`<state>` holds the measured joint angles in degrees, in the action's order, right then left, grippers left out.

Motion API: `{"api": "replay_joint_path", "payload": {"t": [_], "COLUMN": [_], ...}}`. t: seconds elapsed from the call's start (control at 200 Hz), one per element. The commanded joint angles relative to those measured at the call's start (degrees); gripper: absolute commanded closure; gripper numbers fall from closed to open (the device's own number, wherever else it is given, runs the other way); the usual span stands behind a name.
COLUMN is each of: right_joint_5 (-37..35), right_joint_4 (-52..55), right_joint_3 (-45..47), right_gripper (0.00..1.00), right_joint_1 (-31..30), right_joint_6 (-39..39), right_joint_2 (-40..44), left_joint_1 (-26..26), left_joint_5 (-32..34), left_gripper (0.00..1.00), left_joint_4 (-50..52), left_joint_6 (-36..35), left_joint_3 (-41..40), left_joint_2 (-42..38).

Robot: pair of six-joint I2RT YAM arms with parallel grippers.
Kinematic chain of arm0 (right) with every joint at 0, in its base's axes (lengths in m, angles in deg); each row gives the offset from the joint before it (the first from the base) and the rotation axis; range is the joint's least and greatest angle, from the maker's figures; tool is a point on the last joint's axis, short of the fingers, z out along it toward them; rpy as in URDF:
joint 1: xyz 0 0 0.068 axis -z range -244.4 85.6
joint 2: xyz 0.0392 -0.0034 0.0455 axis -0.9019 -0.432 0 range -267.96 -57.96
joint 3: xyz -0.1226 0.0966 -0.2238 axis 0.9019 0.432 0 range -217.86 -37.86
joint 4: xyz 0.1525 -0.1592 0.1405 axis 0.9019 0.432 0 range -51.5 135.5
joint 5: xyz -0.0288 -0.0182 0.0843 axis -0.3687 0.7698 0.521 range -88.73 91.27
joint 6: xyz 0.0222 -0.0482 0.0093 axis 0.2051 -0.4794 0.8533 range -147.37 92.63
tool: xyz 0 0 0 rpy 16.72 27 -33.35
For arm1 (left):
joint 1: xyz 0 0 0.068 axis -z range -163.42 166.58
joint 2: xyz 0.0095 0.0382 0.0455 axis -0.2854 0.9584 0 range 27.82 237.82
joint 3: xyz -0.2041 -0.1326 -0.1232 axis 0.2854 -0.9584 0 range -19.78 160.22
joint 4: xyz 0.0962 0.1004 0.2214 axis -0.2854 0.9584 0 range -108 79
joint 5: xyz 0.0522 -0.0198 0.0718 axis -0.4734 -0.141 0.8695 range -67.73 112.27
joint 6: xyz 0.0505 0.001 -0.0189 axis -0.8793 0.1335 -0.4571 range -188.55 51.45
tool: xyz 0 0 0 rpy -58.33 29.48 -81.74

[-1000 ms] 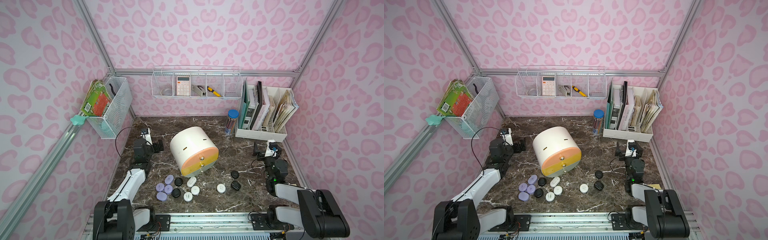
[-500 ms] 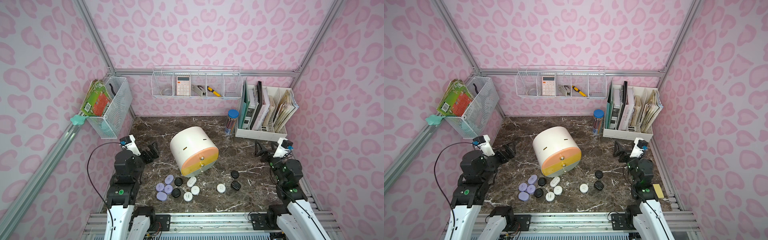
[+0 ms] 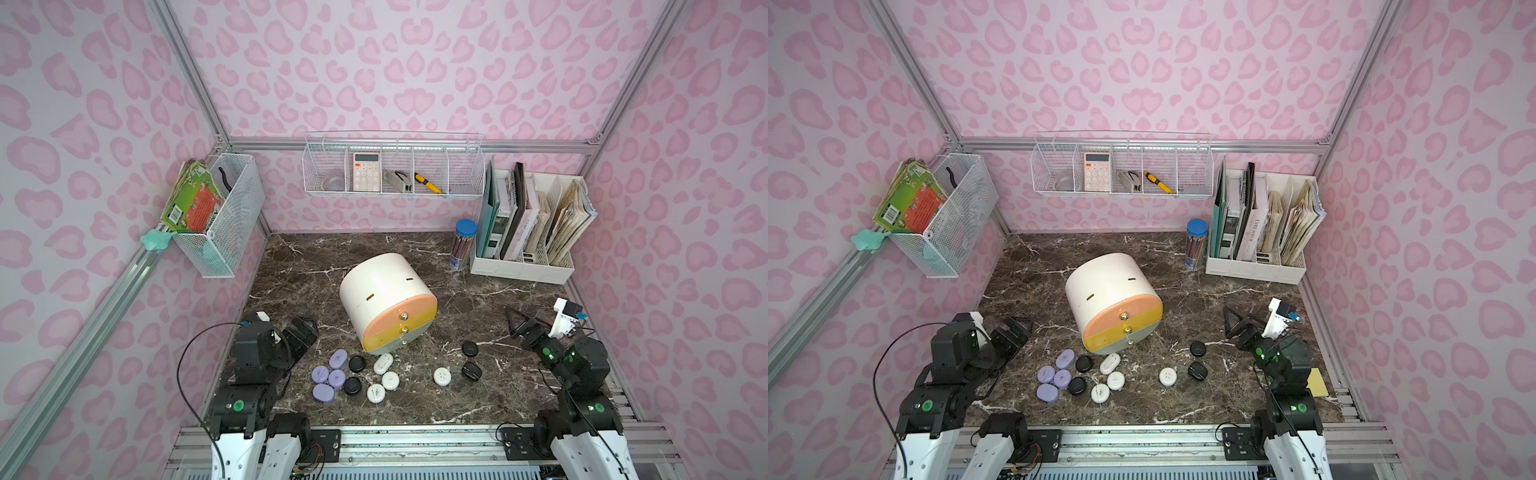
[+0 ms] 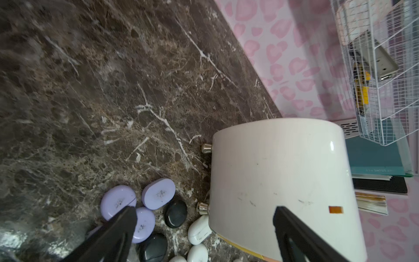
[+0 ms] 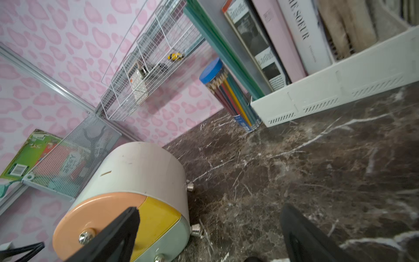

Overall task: Put the bluetooth earphones in the drawer according to color
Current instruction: Adjust the storage box at the center of the board.

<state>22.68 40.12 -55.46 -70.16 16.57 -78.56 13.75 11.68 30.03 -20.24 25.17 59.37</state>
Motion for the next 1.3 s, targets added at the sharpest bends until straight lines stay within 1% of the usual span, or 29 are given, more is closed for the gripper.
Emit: {"api": "replay_joint_path", "payload": {"t": [0.0,0.075,0.14,0.19,0.275,0.33,0.385,0.41,0.51,0.655,0.79,0.99,1.105,1.205,1.295], "right_joint_5": [3.65,3.57,2.02,-1.02,-6.31,-8.35,-9.32,-9.58,-10.30,-10.56,-11.55,-14.40,-15.33,-11.52,-9.69], "right_joint_4": [-5.66,-6.89,-7.14,-6.72,-6.13,-5.95,-5.86,-5.95,-6.06,-8.51,-9.07,-8.98,-8.03,-9.21,-8.78], "right_joint_3": [-0.91,-2.49,-4.72,-7.08,-11.75,-15.16,-18.43,-19.72,-23.81,-26.58,-29.39,-33.23,-34.82,-34.54,-34.27], "right_gripper": [0.00,0.00,0.00,0.00,0.00,0.01,0.03,0.06,0.11,0.19,0.25,0.28,0.29,0.30,0.30], "right_joint_1": [-3.87,-8.42,-13.87,-19.15,-27.73,-31.87,-34.65,-35.76,-38.64,-40.59,-41.00,-40.61,-38.30,-34.83,-33.97], "right_joint_6": [0.21,-1.20,-2.88,-4.45,-7.12,-8.46,-9.27,-9.56,-10.08,-9.09,-7.42,-6.11,-4.74,-3.78,-5.08], "right_joint_2": [-4.06,-10.60,-17.05,-22.04,-29.70,-34.65,-39.14,-41.02,-46.85,-51.88,-55.34,-59.77,-61.47,-61.43,-59.77], "left_joint_1": [0.05,0.02,0.42,1.14,2.96,4.52,6.21,6.96,9.47,10.28,10.36,10.30,10.20,9.23,7.69], "left_joint_5": [-12.28,-17.89,-20.32,-21.22,-21.57,-21.46,-20.79,-20.38,-18.35,-17.32,-17.10,-16.10,-13.99,-12.44,-12.49], "left_gripper": [0.01,0.01,0.02,0.02,0.02,0.02,0.02,0.02,0.03,0.04,0.05,0.06,0.06,0.06,0.06], "left_joint_4": [-4.04,-6.75,-7.54,-8.86,-11.50,-12.76,-13.83,-14.27,-15.29,-15.58,-15.52,-13.61,-12.97,-11.13,-9.31], "left_joint_6": [1.95,2.58,2.14,2.31,2.88,3.39,3.60,3.56,2.83,0.66,-1.50,-4.53,-5.84,-7.47,-7.97], "left_joint_3": [-1.05,-1.55,-1.05,-0.86,-0.17,0.86,2.13,2.80,6.00,11.41,16.70,25.02,28.17,30.58,31.64], "left_joint_2": [3.98,7.88,10.72,12.10,14.29,16.32,18.76,20.02,25.36,33.58,39.85,48.49,51.06,52.49,52.44]}}
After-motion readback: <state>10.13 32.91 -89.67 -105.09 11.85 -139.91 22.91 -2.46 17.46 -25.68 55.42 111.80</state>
